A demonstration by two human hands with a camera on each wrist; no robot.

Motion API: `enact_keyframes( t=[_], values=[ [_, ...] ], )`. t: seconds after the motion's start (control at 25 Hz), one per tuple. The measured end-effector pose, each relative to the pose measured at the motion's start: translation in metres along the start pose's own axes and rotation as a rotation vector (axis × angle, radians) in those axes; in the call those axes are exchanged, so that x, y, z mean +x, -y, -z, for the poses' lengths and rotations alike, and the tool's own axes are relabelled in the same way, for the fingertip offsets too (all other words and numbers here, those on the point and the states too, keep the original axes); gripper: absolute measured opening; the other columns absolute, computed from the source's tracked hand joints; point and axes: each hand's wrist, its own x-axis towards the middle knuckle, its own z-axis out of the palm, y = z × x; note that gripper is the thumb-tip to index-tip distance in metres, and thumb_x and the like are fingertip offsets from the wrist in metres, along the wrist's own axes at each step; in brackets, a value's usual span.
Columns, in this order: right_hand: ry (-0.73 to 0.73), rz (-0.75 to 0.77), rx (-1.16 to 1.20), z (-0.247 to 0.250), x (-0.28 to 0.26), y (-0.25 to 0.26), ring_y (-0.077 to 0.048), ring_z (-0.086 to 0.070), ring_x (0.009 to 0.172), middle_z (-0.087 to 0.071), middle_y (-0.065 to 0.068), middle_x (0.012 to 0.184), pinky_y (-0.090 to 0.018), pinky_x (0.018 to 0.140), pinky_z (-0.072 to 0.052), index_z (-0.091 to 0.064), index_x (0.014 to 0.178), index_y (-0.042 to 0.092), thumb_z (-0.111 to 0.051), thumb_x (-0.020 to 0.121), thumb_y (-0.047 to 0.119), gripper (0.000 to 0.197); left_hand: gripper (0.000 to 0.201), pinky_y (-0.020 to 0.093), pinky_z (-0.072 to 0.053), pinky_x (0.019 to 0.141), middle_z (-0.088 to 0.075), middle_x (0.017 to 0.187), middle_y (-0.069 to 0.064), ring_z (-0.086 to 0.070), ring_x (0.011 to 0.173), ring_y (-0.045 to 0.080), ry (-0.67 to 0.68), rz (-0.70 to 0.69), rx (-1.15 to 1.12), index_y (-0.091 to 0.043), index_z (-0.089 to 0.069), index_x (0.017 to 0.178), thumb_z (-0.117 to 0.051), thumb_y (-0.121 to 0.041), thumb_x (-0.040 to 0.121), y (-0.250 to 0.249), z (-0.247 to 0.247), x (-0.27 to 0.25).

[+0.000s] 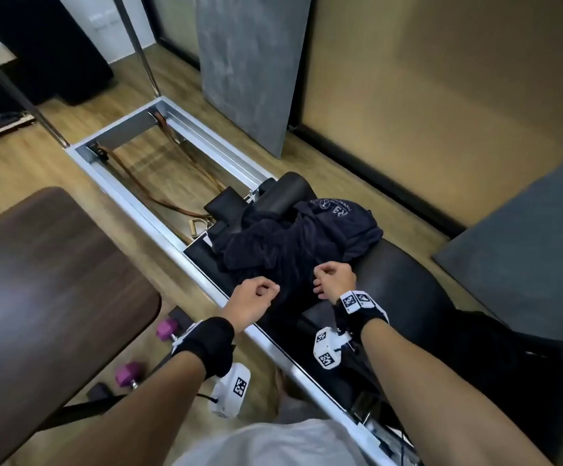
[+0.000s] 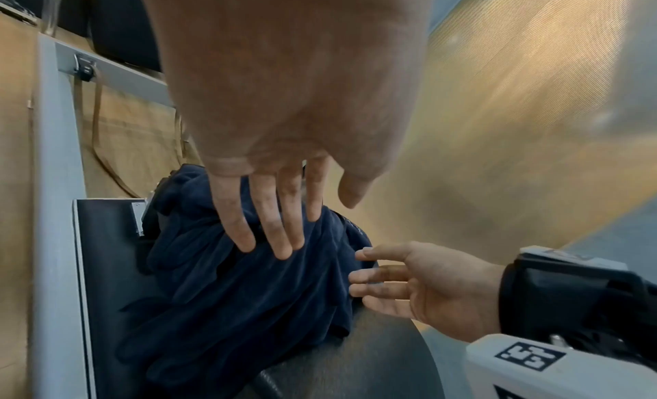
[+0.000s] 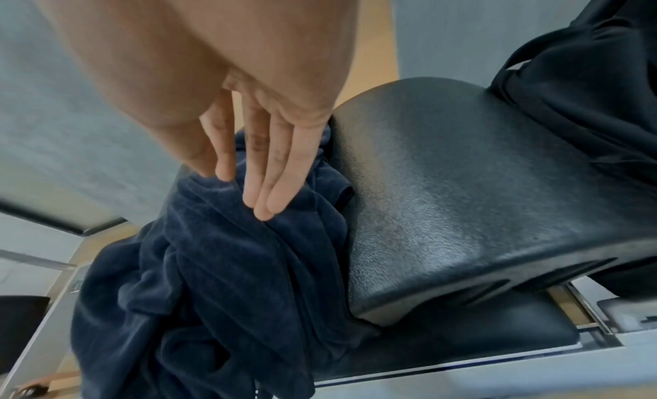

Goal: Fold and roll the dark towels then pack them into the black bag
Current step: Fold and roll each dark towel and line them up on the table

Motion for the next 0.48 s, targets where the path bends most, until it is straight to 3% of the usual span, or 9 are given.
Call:
enact_keyframes(
  t=[0.12,0.2,0.28,0.36,0.44,0.48],
  values=[
    [-0.092,-0.053,-0.003,0.006,0.04,0.015,-0.035,-0.075,0.072,-0.074,-0.022,0.098,-0.051,0.072,-0.064,-0.063,0.127,0.01,-0.067,0.098,0.014,0.029,0.01,0.023,-0.055,0.078,-0.075,0.107,0.011,-0.075,0.087,0.013,-0.03,0.031,-0.012,-0.028,-0.071,0.1,-0.064,-0.035,0.104,-0.014,0.001,0.033],
    [-0.119,-0.082,-0.011,0.009,0.062,0.023,-0.037,-0.076,0.076,-0.069,-0.019,0.11,-0.051,0.075,-0.064,-0.046,0.146,0.017,-0.066,0.098,0.014,0.052,0.01,0.019,-0.053,0.076,-0.075,0.107,0.007,-0.075,0.085,0.009,-0.033,0.05,-0.015,-0.028,-0.071,0.101,-0.064,-0.035,0.104,-0.023,0.0,0.051],
    [-0.136,-0.153,-0.022,0.014,0.081,0.029,-0.04,-0.075,0.083,-0.058,-0.014,0.117,-0.053,0.081,-0.063,-0.033,0.156,0.019,-0.066,0.098,0.014,0.066,0.01,0.019,-0.054,0.08,-0.075,0.106,0.006,-0.075,0.085,0.009,-0.036,0.057,-0.03,-0.028,-0.071,0.101,-0.065,-0.034,0.104,-0.031,-0.001,0.065],
    [-0.13,-0.224,-0.046,0.021,0.101,0.026,-0.043,-0.073,0.098,-0.06,-0.017,0.125,-0.053,0.091,-0.06,-0.047,0.148,0.012,-0.069,0.095,0.014,0.057,0.009,0.022,-0.056,0.086,-0.076,0.104,0.006,-0.075,0.086,0.011,-0.029,0.056,-0.03,-0.028,-0.072,0.1,-0.066,-0.034,0.103,-0.035,-0.003,0.077],
    [-0.181,-0.227,-0.05,0.028,0.113,0.024,-0.04,-0.071,0.102,-0.071,-0.017,0.117,-0.047,0.095,-0.057,-0.071,0.115,0.008,-0.075,0.092,0.017,0.026,0.01,0.023,-0.054,0.086,-0.076,0.103,0.005,-0.075,0.086,0.009,-0.025,0.053,-0.034,-0.028,-0.072,0.101,-0.065,-0.035,0.103,-0.038,-0.003,0.085],
    [-0.228,-0.18,-0.029,0.031,0.116,0.024,-0.036,-0.07,0.1,-0.074,-0.012,0.106,-0.041,0.092,-0.056,-0.074,0.1,0.01,-0.077,0.091,0.021,0.015,0.01,0.022,-0.054,0.086,-0.076,0.103,0.004,-0.075,0.086,0.008,-0.019,0.053,-0.036,-0.029,-0.072,0.101,-0.065,-0.036,0.104,-0.04,-0.003,0.088]
  ],
)
